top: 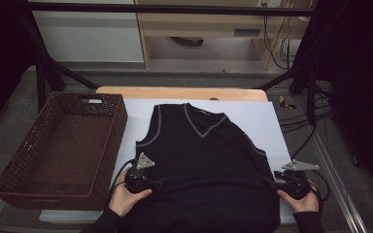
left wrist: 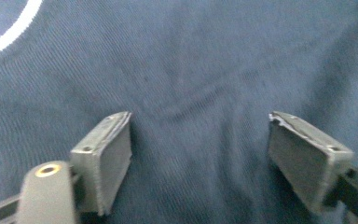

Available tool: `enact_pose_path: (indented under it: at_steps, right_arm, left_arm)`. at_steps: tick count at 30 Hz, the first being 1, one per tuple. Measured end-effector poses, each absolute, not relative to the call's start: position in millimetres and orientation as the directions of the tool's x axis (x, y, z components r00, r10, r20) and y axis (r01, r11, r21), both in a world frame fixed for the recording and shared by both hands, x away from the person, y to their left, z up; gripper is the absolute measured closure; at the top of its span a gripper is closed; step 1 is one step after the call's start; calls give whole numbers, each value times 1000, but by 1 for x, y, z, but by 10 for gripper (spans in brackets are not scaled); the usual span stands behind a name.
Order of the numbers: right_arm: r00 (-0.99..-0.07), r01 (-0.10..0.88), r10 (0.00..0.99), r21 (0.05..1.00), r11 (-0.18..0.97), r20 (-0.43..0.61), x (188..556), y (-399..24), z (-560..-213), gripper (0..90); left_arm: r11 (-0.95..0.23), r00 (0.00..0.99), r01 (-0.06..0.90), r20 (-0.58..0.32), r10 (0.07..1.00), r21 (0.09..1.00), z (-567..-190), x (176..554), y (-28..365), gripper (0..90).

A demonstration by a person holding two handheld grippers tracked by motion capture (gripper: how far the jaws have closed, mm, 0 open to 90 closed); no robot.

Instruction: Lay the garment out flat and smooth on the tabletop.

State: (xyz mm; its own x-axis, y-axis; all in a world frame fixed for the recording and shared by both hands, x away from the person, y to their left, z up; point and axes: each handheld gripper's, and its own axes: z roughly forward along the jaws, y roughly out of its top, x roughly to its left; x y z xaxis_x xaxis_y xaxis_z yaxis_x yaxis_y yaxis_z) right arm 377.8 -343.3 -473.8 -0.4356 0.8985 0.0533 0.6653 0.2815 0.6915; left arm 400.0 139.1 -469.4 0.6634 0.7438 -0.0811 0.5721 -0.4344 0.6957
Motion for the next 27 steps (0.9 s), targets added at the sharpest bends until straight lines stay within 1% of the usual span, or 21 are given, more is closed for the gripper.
enact_pose_path:
  at_steps: [1,4,8,12,15,18,19,20,21,23,25,26,27]
  right_arm:
    - [-435,667,899,689,282,53,376,-343,-473,463]
    - [-429,664,902,697,270,59,370,-346,-470,483]
    - [-418,678,906,688,258,73,363,-351,-473,492]
    - [-433,681,898,680,272,76,359,-349,-474,515]
    - [-443,682,892,677,276,83,357,-348,-474,537]
    - [-448,687,888,675,271,100,354,-348,-473,571]
    - [-450,687,887,674,272,101,354,-347,-473,578]
    - [-451,692,886,669,271,107,353,-346,-473,591]
    - [-456,687,883,672,274,106,352,-345,-473,610]
    - [-457,693,883,667,274,112,352,-342,-473,640]
    - [-452,693,886,666,275,105,352,-339,-473,673]
    - [-447,696,888,665,270,106,352,-338,-473,701]
    - [-443,696,890,665,270,103,352,-337,-474,728]
  left_arm:
    - [-428,660,572,-82,747,700,-467,398,142,244]
    - [-423,632,561,-38,774,711,-464,392,152,244]
    - [-398,615,592,-74,785,700,-470,389,161,241]
    - [-439,630,588,-45,775,679,-474,385,161,243]
    - [-417,593,595,-25,804,687,-470,382,168,242]
    - [-397,567,619,-36,823,678,-471,381,175,233]
    - [-397,566,632,-46,823,665,-473,381,176,233]
    - [-402,573,631,-49,818,664,-475,381,176,230]
    - [-413,585,625,-47,810,662,-475,380,175,208]
    - [-424,605,624,-63,794,656,-475,378,171,203]
    - [-453,618,611,-35,785,649,-475,375,167,222]
    - [-458,613,612,-21,790,644,-474,374,167,247]
    - [-447,594,623,-18,804,642,-472,373,167,293]
